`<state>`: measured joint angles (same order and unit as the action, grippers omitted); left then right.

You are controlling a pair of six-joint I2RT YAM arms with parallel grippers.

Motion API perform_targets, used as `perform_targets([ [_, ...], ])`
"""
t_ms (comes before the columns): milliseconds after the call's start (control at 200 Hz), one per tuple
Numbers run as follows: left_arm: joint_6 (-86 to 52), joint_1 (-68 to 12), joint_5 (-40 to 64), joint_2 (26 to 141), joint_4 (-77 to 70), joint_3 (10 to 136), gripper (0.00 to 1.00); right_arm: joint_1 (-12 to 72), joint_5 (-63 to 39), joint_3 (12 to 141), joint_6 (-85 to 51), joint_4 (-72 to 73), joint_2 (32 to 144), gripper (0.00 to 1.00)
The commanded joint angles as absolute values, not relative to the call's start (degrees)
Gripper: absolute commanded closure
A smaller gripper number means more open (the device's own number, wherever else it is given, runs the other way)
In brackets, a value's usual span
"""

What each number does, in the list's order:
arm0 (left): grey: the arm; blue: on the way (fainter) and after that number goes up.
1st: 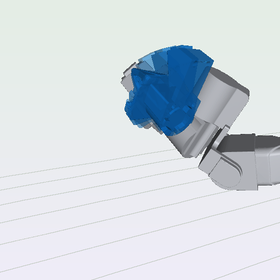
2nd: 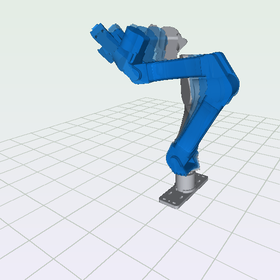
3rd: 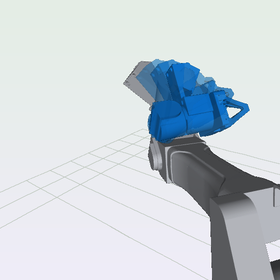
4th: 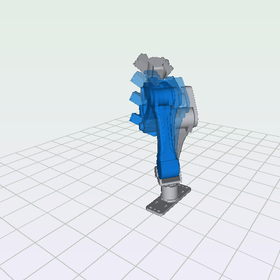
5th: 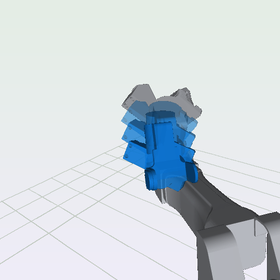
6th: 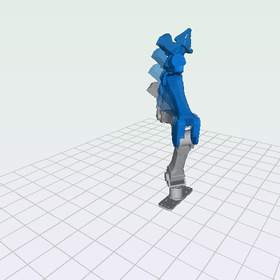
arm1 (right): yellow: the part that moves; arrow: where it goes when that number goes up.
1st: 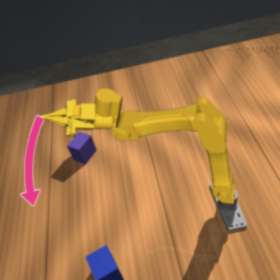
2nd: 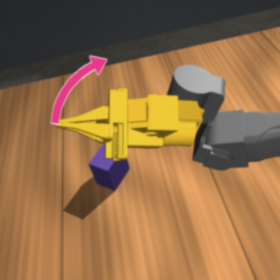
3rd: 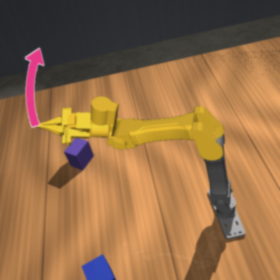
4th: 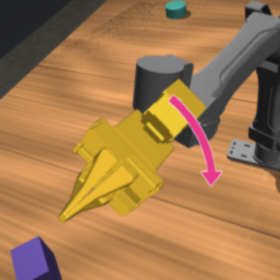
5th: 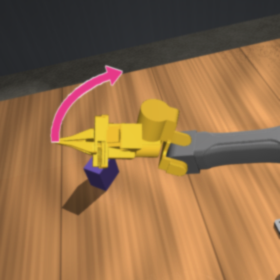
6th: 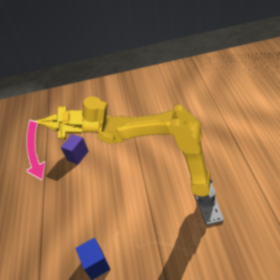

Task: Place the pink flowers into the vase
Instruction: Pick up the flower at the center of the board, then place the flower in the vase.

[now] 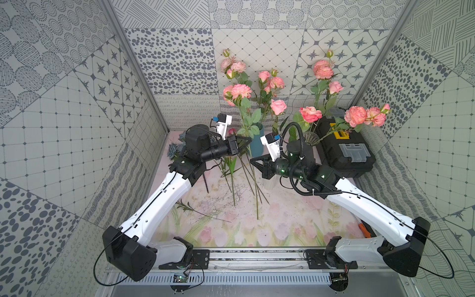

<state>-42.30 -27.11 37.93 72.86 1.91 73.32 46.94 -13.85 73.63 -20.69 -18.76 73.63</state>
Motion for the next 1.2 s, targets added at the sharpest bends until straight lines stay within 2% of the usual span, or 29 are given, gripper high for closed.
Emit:
perform_targets([
  [0,-39.9,-27.3,34.7,73.1,4.8,76.2,0.77,47.2,-12.7,74.7,-20.3,-18.6,74.8,1.00],
  [45,-38.9,-27.3,33.3,73.6,7.9,77.3,0.68,47.2,-11.9,74.7,-20.1,-18.7,74.8,1.00],
  [95,-38.0,-27.3,32.2,73.8,10.5,78.0,0.61,47.1,-10.5,74.8,-19.9,-18.9,74.9,1.00],
  [225,-35.6,-27.5,26.9,72.5,15.7,78.1,0.54,47.1,-7.0,75.3,-18.5,-19.9,74.8,1.00],
  [575,-28.4,-27.6,15.5,66.2,30.9,77.4,0.53,47.2,-0.3,78.1,-15.3,-21.9,73.9,1.00],
  [715,-27.6,-27.4,1.7,64.3,37.5,76.8,0.53,47.1,0.4,79.4,-14.0,-22.2,73.8,1.00],
  [850,-27.7,-26.8,-4.6,65.6,42.3,76.8,0.53,47.1,0.7,80.6,-12.2,-22.3,73.0,1.00],
  [981,-29.6,-23.7,-3.6,67.4,43.0,75.2,0.53,47.2,1.3,82.0,-10.2,-22.7,72.8,1.00],
  [1196,-31.6,-14.2,4.3,69.9,44.3,74.3,0.54,47.2,4.0,83.8,-6.7,-23.4,72.3,1.00],
])
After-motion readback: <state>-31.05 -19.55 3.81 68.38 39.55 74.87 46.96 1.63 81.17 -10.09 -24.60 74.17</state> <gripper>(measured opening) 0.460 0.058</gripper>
